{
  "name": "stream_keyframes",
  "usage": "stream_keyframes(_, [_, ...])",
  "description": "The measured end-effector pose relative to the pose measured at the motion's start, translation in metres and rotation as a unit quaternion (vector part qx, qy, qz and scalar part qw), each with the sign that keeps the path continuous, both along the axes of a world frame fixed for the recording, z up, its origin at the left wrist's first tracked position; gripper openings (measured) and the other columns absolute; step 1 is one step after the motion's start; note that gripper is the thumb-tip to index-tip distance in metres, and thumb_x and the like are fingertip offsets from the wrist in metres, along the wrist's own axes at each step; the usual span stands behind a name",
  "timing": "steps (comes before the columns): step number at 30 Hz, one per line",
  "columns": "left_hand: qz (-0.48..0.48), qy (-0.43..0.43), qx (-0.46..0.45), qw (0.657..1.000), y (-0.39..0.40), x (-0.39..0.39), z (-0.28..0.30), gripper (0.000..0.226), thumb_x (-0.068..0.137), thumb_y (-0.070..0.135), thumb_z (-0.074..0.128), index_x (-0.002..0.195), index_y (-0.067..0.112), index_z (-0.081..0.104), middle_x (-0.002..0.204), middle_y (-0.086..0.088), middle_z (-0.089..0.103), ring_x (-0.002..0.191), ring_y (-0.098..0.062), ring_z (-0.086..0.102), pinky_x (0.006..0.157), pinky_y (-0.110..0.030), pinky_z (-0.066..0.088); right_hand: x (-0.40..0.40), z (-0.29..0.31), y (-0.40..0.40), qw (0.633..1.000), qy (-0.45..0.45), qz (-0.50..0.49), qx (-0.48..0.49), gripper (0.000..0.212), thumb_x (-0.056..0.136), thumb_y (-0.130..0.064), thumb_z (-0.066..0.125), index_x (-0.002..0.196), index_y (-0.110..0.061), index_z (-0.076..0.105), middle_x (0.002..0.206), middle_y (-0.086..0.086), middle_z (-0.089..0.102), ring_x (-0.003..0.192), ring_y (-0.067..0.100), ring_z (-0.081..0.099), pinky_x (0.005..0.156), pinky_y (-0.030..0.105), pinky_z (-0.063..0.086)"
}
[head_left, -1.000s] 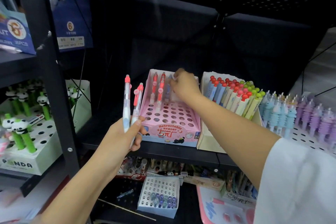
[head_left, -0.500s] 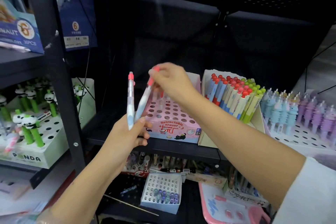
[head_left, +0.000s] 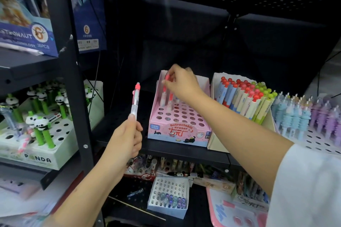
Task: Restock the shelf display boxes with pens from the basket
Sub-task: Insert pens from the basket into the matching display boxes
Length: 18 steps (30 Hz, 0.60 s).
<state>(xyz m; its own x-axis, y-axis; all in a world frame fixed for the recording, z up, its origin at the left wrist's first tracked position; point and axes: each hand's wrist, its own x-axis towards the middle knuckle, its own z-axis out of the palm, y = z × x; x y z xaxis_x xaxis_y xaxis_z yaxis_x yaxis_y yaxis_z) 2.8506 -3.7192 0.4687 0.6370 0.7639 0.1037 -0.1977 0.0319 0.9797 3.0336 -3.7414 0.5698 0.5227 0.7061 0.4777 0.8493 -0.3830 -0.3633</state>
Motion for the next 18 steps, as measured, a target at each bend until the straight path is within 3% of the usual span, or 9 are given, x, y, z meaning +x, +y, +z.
stream_keyframes(3, [-0.014,-0.016,-0.005,1.000,0.001,0.000,0.000,0.042,0.095,0.047,0.032,0.079,0.012,0.048,0.046,0.009,0.030,0.037,-0.004,0.023,0.032,-0.015,0.021,0.000,-0.001,-0.003,0.996,-0.060,-0.032,-0.062,0.033,0.085,-0.042,0.060,0.106,-0.017,0.067,0.118,0.009,0.052,0.115,0.028,0.040,0.092,0.037,0.039])
stream_keyframes(7, [-0.030,-0.027,0.020,0.999,-0.004,0.003,0.002,0.040,0.095,0.045,0.033,0.078,0.013,0.048,0.048,0.009,0.032,0.039,-0.004,0.023,0.033,-0.014,0.023,-0.020,0.006,-0.014,0.996,-0.067,0.016,0.055,0.038,0.086,-0.041,0.060,0.114,-0.015,0.063,0.119,0.005,0.054,0.112,0.022,0.046,0.094,0.033,0.039])
stream_keyframes(9, [-0.029,-0.024,0.037,0.999,-0.007,0.005,0.004,0.038,0.096,0.043,0.033,0.078,0.013,0.048,0.049,0.009,0.032,0.040,-0.004,0.024,0.034,-0.015,0.023,-0.038,0.008,-0.020,0.992,0.015,0.098,0.077,0.029,0.087,-0.040,0.060,0.103,-0.017,0.065,0.098,0.001,0.064,0.092,0.013,0.056,0.083,0.030,0.045])
stream_keyframes(11, [-0.025,-0.017,0.054,0.998,-0.011,0.007,0.007,0.035,0.095,0.042,0.035,0.078,0.015,0.049,0.050,0.010,0.033,0.041,-0.004,0.024,0.035,-0.015,0.023,-0.055,0.007,-0.024,0.980,0.125,0.151,0.038,0.024,0.085,-0.042,0.061,0.096,-0.021,0.059,0.079,-0.003,0.067,0.075,0.007,0.057,0.078,0.028,0.047])
stream_keyframes(13, [-0.022,-0.012,0.075,0.997,-0.014,0.007,0.010,0.030,0.094,0.041,0.040,0.071,0.025,0.050,0.049,0.012,0.034,0.041,-0.004,0.025,0.036,-0.015,0.024,-0.063,0.008,-0.025,0.974,0.170,0.150,0.014,0.027,0.084,-0.043,0.063,0.097,-0.022,0.051,0.078,-0.001,0.069,0.075,0.011,0.060,0.082,0.032,0.048])
stream_keyframes(15, [-0.005,0.000,0.103,0.995,-0.016,0.007,0.011,0.034,0.093,0.039,0.046,0.059,0.034,0.045,0.048,0.013,0.034,0.043,-0.003,0.026,0.038,-0.014,0.025,-0.065,0.011,-0.028,0.965,0.210,0.153,0.037,0.027,0.084,-0.038,0.065,0.095,-0.018,0.050,0.076,0.002,0.068,0.065,0.010,0.061,0.065,0.022,0.052])
stream_keyframes(16, [0.010,0.007,0.118,0.993,-0.016,0.007,0.011,0.035,0.092,0.038,0.048,0.057,0.033,0.043,0.048,0.013,0.034,0.043,-0.004,0.026,0.039,-0.015,0.026,-0.065,0.013,-0.030,0.959,0.232,0.158,0.052,0.024,0.085,-0.033,0.065,0.094,-0.016,0.051,0.073,0.002,0.066,0.059,0.008,0.059,0.055,0.016,0.051])
stream_keyframes(18, [0.037,0.015,0.140,0.989,-0.015,0.006,0.012,0.030,0.091,0.037,0.050,0.065,0.025,0.044,0.048,0.013,0.035,0.044,-0.003,0.028,0.043,-0.017,0.027,-0.065,0.017,-0.031,0.947,0.267,0.166,0.064,0.019,0.087,-0.026,0.064,0.094,-0.012,0.053,0.070,0.001,0.064,0.056,0.006,0.059,0.050,0.013,0.050])
